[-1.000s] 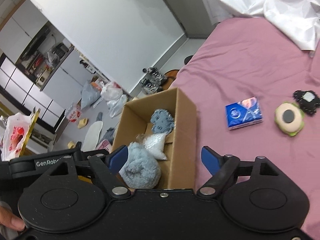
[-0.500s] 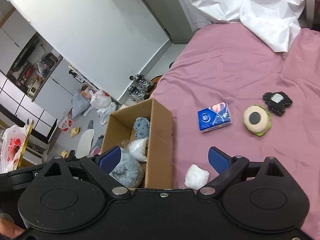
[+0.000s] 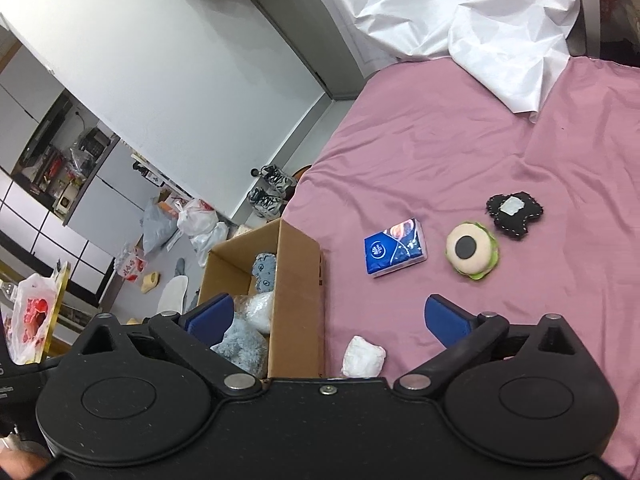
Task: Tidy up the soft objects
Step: 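Withdraw both tools from the box toward the tissue pack and burger plush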
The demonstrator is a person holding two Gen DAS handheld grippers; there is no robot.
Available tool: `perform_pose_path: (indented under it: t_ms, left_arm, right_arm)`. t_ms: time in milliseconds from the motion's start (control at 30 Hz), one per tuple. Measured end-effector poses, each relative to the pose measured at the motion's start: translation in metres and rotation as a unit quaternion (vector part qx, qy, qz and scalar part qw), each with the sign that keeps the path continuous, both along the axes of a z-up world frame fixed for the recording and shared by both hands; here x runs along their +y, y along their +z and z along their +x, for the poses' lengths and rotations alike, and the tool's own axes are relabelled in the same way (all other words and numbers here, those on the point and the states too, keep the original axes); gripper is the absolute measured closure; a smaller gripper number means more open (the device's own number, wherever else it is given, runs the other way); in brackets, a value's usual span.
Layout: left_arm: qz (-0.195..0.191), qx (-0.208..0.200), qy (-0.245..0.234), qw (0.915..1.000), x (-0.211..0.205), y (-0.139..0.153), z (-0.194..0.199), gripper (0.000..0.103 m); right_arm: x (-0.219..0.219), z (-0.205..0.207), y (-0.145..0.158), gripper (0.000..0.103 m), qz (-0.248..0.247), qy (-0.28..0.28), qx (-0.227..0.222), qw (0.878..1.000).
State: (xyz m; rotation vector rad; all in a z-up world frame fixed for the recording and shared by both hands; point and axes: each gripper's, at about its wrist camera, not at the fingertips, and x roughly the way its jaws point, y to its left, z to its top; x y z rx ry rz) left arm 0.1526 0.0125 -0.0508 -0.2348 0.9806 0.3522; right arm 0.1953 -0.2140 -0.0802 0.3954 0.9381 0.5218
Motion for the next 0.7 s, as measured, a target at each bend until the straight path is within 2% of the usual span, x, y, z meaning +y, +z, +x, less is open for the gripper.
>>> perform_pose_path:
  t_ms: [500, 700]
  left_arm:
    - [0.007, -0.015, -0.016, 0.9997, -0.037, 0.006, 0.015, 0.016]
    - [0.004, -0.014, -0.016, 0.9998, -0.043, 0.004, 0.022, 0.016]
  right_arm:
    - [-0.042, 0.011, 0.002, 0.0, -0.003, -0.044, -0.001, 0.999]
    - [-0.053, 0.014, 0.004, 0.0, 0.002, -0.045, -0.004, 0.999]
